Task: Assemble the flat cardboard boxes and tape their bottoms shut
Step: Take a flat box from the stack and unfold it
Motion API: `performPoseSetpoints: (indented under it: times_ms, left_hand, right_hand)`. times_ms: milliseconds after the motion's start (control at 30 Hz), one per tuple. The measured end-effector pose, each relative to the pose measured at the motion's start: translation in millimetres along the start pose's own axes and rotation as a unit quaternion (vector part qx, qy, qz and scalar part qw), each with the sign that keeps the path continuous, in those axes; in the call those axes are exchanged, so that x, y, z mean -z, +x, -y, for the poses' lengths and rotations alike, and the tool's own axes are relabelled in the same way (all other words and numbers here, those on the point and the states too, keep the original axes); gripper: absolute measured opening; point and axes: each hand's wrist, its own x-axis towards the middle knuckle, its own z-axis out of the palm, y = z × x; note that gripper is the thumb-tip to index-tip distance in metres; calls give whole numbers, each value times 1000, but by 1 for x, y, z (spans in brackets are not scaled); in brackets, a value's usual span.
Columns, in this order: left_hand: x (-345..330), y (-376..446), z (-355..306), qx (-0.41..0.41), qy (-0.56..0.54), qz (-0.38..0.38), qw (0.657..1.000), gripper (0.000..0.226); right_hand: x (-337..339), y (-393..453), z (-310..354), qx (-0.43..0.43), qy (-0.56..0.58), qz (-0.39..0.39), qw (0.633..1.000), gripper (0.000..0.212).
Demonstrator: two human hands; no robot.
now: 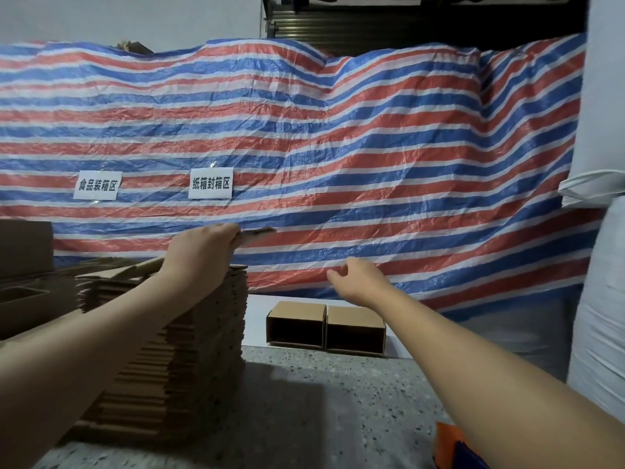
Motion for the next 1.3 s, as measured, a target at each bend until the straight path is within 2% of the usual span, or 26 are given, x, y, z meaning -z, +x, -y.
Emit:
performPoseSetpoints:
  times_ms: [100, 200, 267, 367, 467, 533, 633, 733, 800, 867, 1000, 1100, 1300]
  left_hand:
    - [25, 18, -21, 30, -121, -41, 991, 17]
    - [41, 29, -38, 42, -210, -59, 975, 19]
    - [47, 33, -45, 52, -264, -42, 962, 19]
    - [50, 33, -56, 80, -367, 6, 927, 16]
    - [46, 32, -65, 104, -446, 30, 889, 16]
    - [40, 32, -67, 136, -484, 33, 864, 16]
    - [25, 32, -69, 194, -517, 38, 833, 17]
    - [2, 27, -72, 274, -521, 35, 808, 23]
    - [-12, 18, -78, 324, -503, 36, 800, 29]
    - [-24, 5, -84, 341, -512, 39, 788, 31]
    - [-41, -28, -94, 364, -573, 62, 732, 26]
    - [-53, -53, -101, 373, -593, 88, 708, 38]
    - [-78, -101, -114, 424, -590, 143, 673, 41]
  right_hand:
    - [17, 10, 1, -22, 166, -29, 985, 62]
    - [35, 18, -6, -54, 334, -66, 939, 69]
    - [48, 20, -11, -68, 404, -106, 906, 76]
    - [65, 18, -22, -74, 445, -167, 877, 78]
    - [73, 6, -34, -68, 477, -156, 862, 54]
    - [75, 0, -42, -62, 489, -169, 853, 51]
    - [76, -9, -49, -55, 485, -232, 841, 37]
    - [70, -18, -49, -62, 474, -246, 843, 34]
    - [61, -25, -50, -78, 463, -242, 849, 33]
    - [52, -35, -56, -93, 466, -225, 851, 32]
    - [42, -64, -81, -93, 505, -144, 846, 26]
    - [27, -87, -101, -101, 506, -83, 853, 30]
    - [-6, -125, -124, -139, 475, -29, 869, 37]
